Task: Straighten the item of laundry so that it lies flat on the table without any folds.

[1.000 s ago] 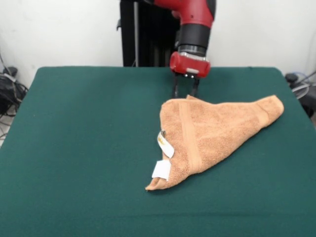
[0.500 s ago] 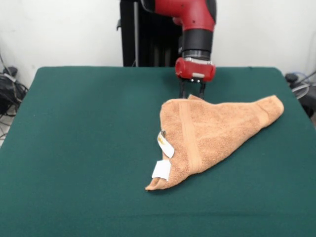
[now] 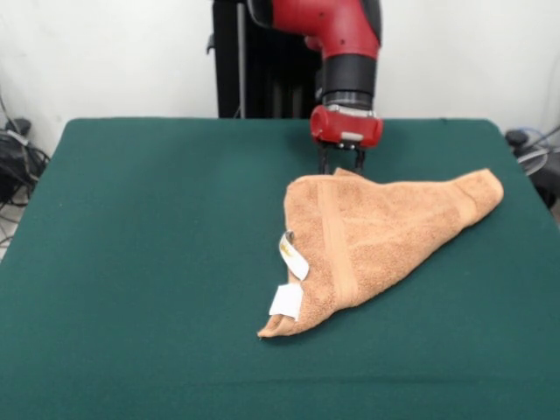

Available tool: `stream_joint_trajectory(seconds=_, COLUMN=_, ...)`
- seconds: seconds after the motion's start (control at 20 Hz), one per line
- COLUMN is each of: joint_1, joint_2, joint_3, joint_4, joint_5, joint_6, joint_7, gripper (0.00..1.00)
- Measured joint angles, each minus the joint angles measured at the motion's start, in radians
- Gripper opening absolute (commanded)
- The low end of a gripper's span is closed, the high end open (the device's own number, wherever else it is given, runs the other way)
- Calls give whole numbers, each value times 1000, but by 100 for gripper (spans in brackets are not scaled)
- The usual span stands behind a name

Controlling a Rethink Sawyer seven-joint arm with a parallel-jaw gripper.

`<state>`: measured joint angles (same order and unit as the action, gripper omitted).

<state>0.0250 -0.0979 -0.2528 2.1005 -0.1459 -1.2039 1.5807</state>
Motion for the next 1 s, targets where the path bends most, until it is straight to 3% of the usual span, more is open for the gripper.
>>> stream_joint_trajectory(seconds=1.0, joint_1=-55, joint_2=11, joint_3=-19, joint_4=-32, joint_5=-43, joint_6=-5, joint_7=0, gripper=100)
